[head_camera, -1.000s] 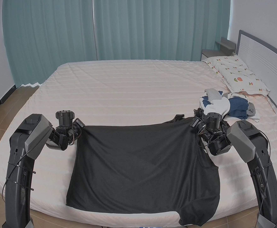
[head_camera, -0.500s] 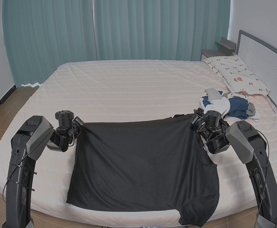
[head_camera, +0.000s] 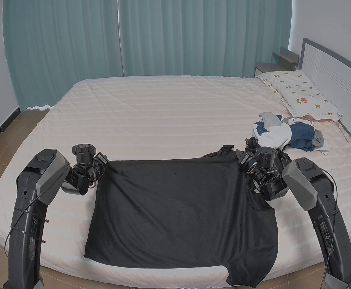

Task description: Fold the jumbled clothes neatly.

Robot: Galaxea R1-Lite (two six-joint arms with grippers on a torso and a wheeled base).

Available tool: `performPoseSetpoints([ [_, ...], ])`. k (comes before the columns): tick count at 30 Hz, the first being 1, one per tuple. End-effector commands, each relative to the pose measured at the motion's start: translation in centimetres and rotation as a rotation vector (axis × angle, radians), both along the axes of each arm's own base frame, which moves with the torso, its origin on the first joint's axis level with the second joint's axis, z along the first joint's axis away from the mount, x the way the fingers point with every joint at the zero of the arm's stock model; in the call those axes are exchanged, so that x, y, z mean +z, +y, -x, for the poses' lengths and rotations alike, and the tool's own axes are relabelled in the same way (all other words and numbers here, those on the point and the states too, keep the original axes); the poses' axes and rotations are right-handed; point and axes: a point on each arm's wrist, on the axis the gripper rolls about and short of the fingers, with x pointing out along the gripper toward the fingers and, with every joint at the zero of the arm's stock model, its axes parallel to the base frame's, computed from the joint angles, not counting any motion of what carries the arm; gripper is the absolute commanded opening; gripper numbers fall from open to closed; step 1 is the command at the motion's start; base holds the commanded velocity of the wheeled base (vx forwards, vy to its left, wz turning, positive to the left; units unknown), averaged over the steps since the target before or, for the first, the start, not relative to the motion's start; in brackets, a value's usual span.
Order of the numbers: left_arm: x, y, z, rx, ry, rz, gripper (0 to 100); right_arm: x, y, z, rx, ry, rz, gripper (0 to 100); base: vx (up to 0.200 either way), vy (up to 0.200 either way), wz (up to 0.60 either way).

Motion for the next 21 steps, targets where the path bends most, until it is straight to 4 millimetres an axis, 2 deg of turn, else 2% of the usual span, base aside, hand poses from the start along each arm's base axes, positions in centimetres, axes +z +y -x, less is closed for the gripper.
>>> performPoseSetpoints([
  [1, -0.4, -0.1, 0.0, -0.002, 0.008, 0.0, 100, -0.2, 0.2, 0.3, 0.005, 0.004, 0.004, 100, 0.0, 0.0, 0.0],
  [9, 0.2, 0.2, 0.5, 0.021, 0.009, 0.002, 100, 2.8, -0.7, 2.3, 0.008, 0.008, 0.011, 100, 0.0, 0.0, 0.0],
  [13, 3.0, 1.4, 2.8, 0.06, 0.013, 0.013, 100, 4.6, -1.9, 5.5, 0.007, 0.055, 0.024, 100, 0.0, 0.0, 0.0],
  [17, 6.4, 1.6, 5.7, 0.057, -0.04, 0.039, 100, 6.2, -2.6, 8.5, 0.031, 0.066, 0.023, 100, 0.0, 0.0, 0.0],
  [19, 8.4, 1.5, 7.3, 0.051, -0.063, 0.041, 100, 6.8, -2.9, 10.8, 0.033, 0.084, 0.026, 100, 0.0, 0.0, 0.0],
  [21, 9.2, 1.2, 8.0, 0.044, -0.063, 0.039, 100, 7.6, -3.2, 12.2, 0.032, 0.083, 0.026, 100, 0.0, 0.0, 0.0],
])
